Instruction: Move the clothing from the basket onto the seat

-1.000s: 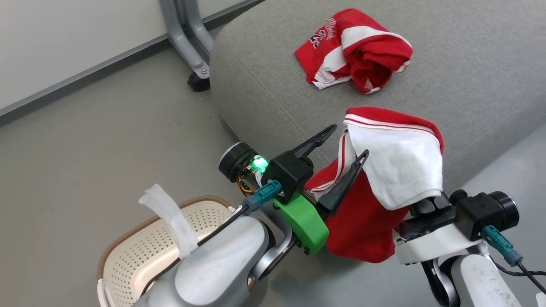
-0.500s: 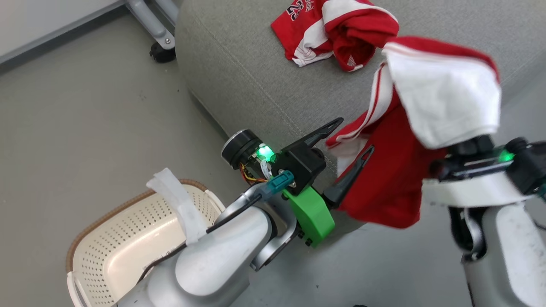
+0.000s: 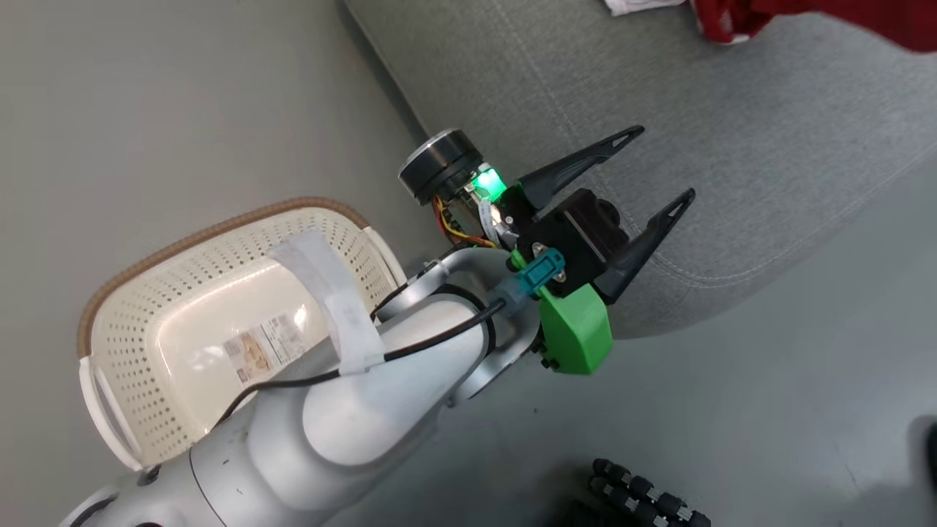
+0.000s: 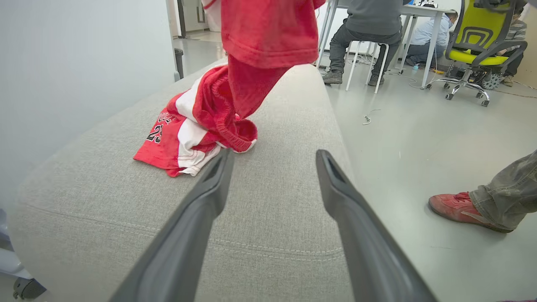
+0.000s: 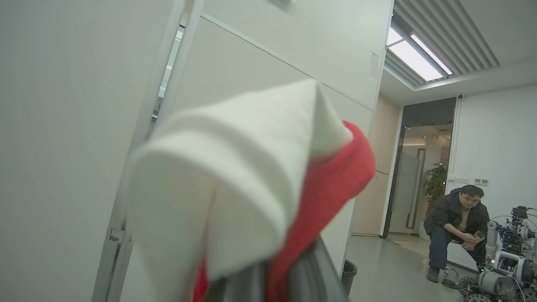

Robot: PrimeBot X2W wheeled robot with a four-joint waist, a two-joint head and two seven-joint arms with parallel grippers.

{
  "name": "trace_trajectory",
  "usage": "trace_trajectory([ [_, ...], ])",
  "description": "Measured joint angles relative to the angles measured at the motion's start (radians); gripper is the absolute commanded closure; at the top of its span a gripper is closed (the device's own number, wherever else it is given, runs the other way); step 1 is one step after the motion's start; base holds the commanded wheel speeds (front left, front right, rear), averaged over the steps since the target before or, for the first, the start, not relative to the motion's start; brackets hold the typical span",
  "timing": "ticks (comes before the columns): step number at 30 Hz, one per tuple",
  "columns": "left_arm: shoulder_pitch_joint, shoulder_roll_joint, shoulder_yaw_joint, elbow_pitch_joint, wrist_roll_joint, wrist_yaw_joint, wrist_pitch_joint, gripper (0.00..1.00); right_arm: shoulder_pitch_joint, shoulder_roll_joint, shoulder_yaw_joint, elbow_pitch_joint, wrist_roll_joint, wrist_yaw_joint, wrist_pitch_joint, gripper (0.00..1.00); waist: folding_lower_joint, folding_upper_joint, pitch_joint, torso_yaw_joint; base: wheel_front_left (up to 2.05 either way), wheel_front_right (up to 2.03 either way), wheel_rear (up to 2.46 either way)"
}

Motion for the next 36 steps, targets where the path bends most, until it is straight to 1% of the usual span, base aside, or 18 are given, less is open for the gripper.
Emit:
trace_trajectory([
  [3,-0.028,-0.004,-0.007,-0.004,0.009,-0.006,0.005,0.00,-0.109,-0.050,-0.027,0.032,0.010,0.000,0.000,1.00,0.0000,0.0000,0.065,0.021,0.00,0.00,0.00],
  [7,-0.050,-0.005,-0.012,-0.002,0.014,-0.011,0.005,0.00,-0.210,-0.095,-0.049,0.083,0.019,0.000,0.000,1.00,0.0001,0.0000,0.142,0.052,0.00,0.00,0.00],
  [10,-0.063,-0.009,-0.017,-0.002,0.016,-0.013,0.005,0.00,-0.237,-0.122,-0.058,0.126,0.014,0.000,0.000,1.00,0.0000,0.0000,0.190,0.076,0.00,0.00,0.00],
  [12,-0.067,-0.011,-0.018,-0.002,0.019,-0.013,0.005,0.00,-0.231,-0.128,-0.040,0.165,0.005,0.000,0.000,1.00,0.0000,0.0000,0.216,0.092,0.00,0.00,0.00],
  [17,-0.075,-0.010,-0.021,0.009,0.019,-0.013,0.002,0.00,-0.163,-0.096,-0.036,0.275,-0.008,0.000,0.000,1.00,0.0001,0.0000,0.276,0.127,0.00,0.00,0.00],
  [21,-0.077,-0.010,-0.026,0.017,0.018,-0.013,-0.003,0.00,-0.107,-0.074,-0.032,0.351,-0.027,0.000,0.000,1.00,0.0000,0.0000,0.299,0.152,0.00,0.00,0.00],
  [24,-0.078,-0.010,-0.023,0.027,0.013,-0.013,-0.011,0.00,-0.077,-0.058,-0.023,0.405,-0.038,0.000,0.000,1.00,0.0000,0.0000,0.304,0.164,0.00,0.00,0.00],
  [29,-0.078,-0.009,-0.024,0.038,0.007,-0.013,-0.022,0.00,-0.064,-0.034,-0.017,0.481,-0.044,0.000,0.000,1.00,-0.0001,0.0000,0.288,0.165,0.00,0.00,0.00],
  [30,-0.077,-0.009,-0.024,0.040,0.005,-0.012,-0.022,0.00,-0.064,-0.025,-0.024,0.481,-0.039,0.000,0.000,0.70,-0.0001,0.0000,0.282,0.164,0.00,0.00,0.00],
  [31,-0.076,-0.009,-0.024,0.043,0.003,-0.011,-0.023,0.00,-0.064,-0.015,-0.037,0.479,-0.037,0.000,0.000,0.33,0.0000,0.0000,0.276,0.164,0.00,0.00,0.00],
  [32,-0.074,-0.009,-0.025,0.046,0.001,-0.008,-0.024,0.00,-0.062,-0.010,-0.044,0.472,-0.038,0.000,0.000,0.00,0.0000,0.0000,0.270,0.163,0.00,0.00,0.00],
  [36,-0.059,-0.009,-0.023,0.064,-0.008,-0.004,-0.041,0.00,-0.024,0.008,-0.059,0.440,-0.064,0.000,0.000,0.00,-0.0001,0.0000,0.240,0.162,0.00,0.00,0.00],
])
